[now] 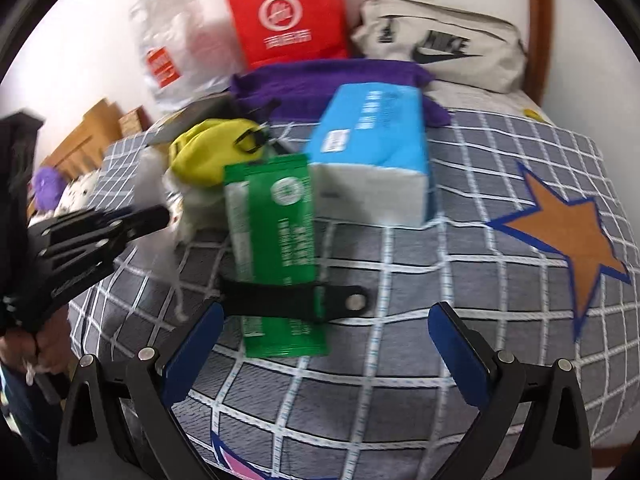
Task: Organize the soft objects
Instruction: 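Grasp the white mesh bag with the left tool while the right tool grasps the black strap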
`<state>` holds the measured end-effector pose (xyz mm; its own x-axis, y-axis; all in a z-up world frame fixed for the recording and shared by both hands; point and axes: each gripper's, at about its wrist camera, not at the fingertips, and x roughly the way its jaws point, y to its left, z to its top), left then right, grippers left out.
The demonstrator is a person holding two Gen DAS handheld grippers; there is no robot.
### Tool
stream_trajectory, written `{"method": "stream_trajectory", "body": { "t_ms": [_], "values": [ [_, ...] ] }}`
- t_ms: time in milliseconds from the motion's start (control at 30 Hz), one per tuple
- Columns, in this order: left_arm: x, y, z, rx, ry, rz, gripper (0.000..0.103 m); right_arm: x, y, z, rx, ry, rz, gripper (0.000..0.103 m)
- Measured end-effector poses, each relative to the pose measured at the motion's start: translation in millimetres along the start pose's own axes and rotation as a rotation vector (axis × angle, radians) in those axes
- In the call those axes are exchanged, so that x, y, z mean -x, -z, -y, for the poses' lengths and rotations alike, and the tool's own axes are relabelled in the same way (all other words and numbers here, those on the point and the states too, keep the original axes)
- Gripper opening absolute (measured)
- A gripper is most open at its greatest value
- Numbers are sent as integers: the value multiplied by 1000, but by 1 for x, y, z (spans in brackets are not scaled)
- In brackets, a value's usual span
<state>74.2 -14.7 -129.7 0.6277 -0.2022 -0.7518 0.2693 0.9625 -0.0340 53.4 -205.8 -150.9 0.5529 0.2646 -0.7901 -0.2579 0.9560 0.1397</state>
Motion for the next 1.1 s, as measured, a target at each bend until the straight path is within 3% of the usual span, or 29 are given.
{"method": "stream_trajectory", "body": {
  "t_ms": [300, 467, 567, 633, 733, 900, 1033, 1067, 1100],
  "values": [
    [-23, 10, -7, 55, 10, -36, 11, -23, 6, -15, 179, 82, -9, 102],
    [-29, 14, -9, 72, 26, -28, 12, -33, 3, -20, 268, 129, 28, 100],
    [-32, 16, -9, 85, 39, -11, 12, -34, 2, -24, 304, 121, 46, 83],
    [-32, 18, -10, 94, 48, 4, 12, -34, 1, -24, 306, 103, 34, 62],
    [-32, 22, -11, 107, 56, 23, 12, -33, 1, -23, 279, 47, 16, 45],
    [-32, 26, -11, 112, 66, 51, 12, -26, 8, -23, 290, 69, 16, 39],
    [-32, 27, -16, 155, 104, 52, 12, -19, 10, -18, 251, 36, 14, 36],
    [-34, 26, -18, 164, 116, 51, 12, -19, 9, -16, 244, 30, 11, 34],
    [-34, 25, -20, 170, 126, 51, 12, -17, 8, -15, 234, 24, 9, 24]
  ]
}}
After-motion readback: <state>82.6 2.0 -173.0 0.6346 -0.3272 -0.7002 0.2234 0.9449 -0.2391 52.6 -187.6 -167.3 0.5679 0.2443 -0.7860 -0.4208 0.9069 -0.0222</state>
